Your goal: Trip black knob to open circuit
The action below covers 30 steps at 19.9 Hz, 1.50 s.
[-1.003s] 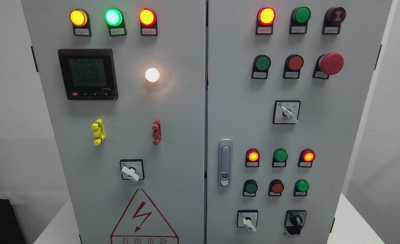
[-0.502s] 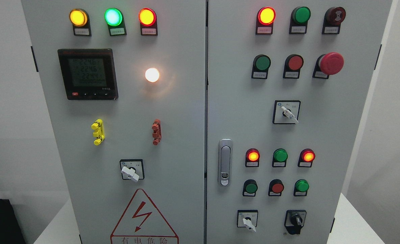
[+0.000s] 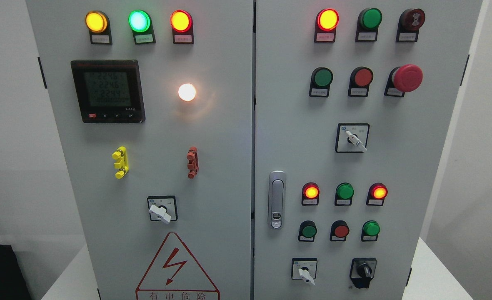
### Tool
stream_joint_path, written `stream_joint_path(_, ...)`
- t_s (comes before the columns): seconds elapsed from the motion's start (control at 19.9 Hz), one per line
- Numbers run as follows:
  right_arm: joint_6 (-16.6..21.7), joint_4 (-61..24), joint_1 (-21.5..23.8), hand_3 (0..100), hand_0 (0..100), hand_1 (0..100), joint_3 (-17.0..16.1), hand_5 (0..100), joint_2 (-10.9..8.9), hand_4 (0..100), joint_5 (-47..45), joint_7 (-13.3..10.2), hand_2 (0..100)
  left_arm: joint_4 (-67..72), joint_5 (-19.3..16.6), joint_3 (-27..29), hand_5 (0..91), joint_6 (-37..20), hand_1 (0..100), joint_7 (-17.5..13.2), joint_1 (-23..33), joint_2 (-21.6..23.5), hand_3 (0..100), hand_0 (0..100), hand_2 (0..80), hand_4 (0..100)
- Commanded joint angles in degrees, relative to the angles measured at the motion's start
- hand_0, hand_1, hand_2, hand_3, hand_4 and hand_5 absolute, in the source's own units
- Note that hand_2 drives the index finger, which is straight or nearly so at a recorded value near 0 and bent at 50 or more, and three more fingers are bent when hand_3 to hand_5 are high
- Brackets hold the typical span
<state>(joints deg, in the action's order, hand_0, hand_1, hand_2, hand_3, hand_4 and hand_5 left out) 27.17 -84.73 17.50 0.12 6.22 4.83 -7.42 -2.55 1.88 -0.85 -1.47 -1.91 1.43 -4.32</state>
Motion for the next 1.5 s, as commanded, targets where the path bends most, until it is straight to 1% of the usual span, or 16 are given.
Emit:
stream_joint_path(0.0,-1.06,-3.77,-0.53,100,0,0,0.06,99,0.02,97,0.01,-0.40,0,0.01,0.14,0.14,0.0,-0.20,39,-0.02,-0.12,0.01,0,12,0.0,0)
stream_joint_path(0.1,-2.20,-5.79,-0.71,100,0,0,-0.03,99,0.02,100,-0.08,-1.10,0,0.01,0.14,0.14,0.0,-0.11,39,-0.02,-0.12,0.01,0,12,0.0,0)
stream_joint_path(0.25,-4.13,-8.52,-1.06,100,0,0,-0.03,100,-0.07,100,-0.17,-1.19,0,0.01,0.14,0.14,0.0,-0.19,39,-0.02,-0.12,0.01,0,12,0.0,0)
stream_joint_path(0.65,-9.93,-10.98,-7.47,100,0,0,-0.38,100,0.02,100,-1.92,-1.20,0,0.01,0.14,0.14,0.0,-0.11,39,-0.02,-0.12,0.01,0,12,0.0,0)
stream_joint_path(1.05,-13.63,-16.69,-8.62,100,0,0,-0.47,100,-0.07,100,-2.62,-1.20,2,0.01,0.14,0.14,0.0,-0.20,39,-0.02,-0.12,0.01,0,12,0.0,0)
stream_joint_path(1.45,-16.00,-17.05,-11.43,100,0,0,0.06,100,-0.16,100,-3.24,-1.20,3,0.01,0.14,0.14,0.0,-0.11,39,-0.02,-0.12,0.01,0,12,0.0,0)
